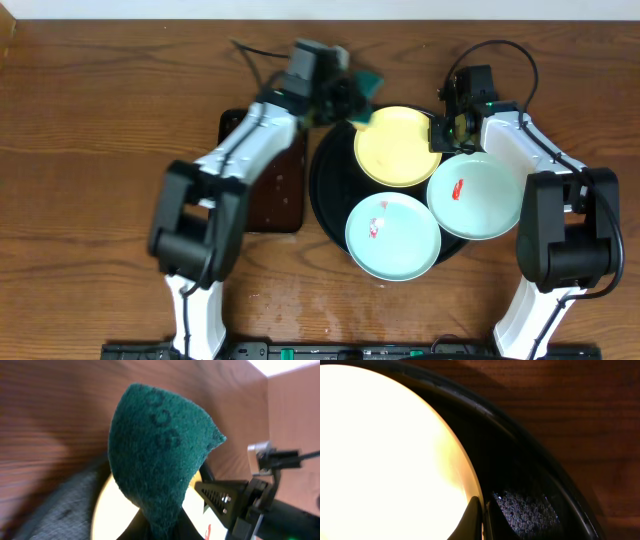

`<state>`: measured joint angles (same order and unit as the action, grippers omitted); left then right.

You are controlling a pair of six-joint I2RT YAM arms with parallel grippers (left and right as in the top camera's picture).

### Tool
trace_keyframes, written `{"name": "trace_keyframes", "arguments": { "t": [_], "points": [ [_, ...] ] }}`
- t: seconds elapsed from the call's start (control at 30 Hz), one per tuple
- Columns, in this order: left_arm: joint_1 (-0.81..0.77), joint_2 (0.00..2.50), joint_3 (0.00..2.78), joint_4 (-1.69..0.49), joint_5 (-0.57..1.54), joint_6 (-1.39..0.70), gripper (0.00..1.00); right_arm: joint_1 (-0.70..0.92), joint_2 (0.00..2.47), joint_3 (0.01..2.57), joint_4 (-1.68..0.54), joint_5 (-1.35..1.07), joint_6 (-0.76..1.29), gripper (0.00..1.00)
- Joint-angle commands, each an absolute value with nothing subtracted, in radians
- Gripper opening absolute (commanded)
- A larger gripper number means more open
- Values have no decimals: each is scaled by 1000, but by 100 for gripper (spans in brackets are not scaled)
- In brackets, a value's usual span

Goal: Clean dirty plates on tray and stack at the side

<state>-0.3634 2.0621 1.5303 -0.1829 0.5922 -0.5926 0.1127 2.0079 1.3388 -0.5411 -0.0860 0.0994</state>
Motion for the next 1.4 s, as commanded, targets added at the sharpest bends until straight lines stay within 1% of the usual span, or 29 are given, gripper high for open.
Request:
{"name": "trace_keyframes", "arguments": {
  "t": [0.0, 0.27, 0.37, 0.47, 0.6, 0.7, 0.9, 1.03, 1.27, 1.37],
  "points": [
    [-327, 2005, 1545, -267, 617, -502, 8, 112, 2001, 1340, -538, -83, 96, 1],
    [-215, 1958, 1545, -606, 612, -239, 8, 112, 2001, 1340, -538, -83, 96, 1],
    [-179, 1958, 1545, -712, 500, -217, 8, 113, 2001, 1340, -538, -83, 96, 1],
    [-153, 1958, 1545, -770, 393, -216, 8, 113, 2001, 1340, -537, -83, 96, 1],
    [-136, 1958, 1545, -796, 380, -209, 8, 113, 2001, 1338, -530, -83, 96, 3],
    [-136, 1958, 1545, -801, 378, -194, 8, 115, 2002, 1336, -530, -83, 96, 1],
    [-136, 1958, 1545, -821, 315, -194, 7, 117, 2003, 1336, -517, -90, 96, 1],
    [-136, 1958, 1542, -829, 295, -194, 8, 116, 2003, 1336, -504, -155, 96, 1],
    [-136, 1958, 1541, -829, 293, -191, 8, 116, 1998, 1355, -508, -159, 95, 1],
    [-136, 1958, 1541, -828, 293, -191, 8, 116, 1980, 1364, -518, -157, 43, 1]
  ]
}}
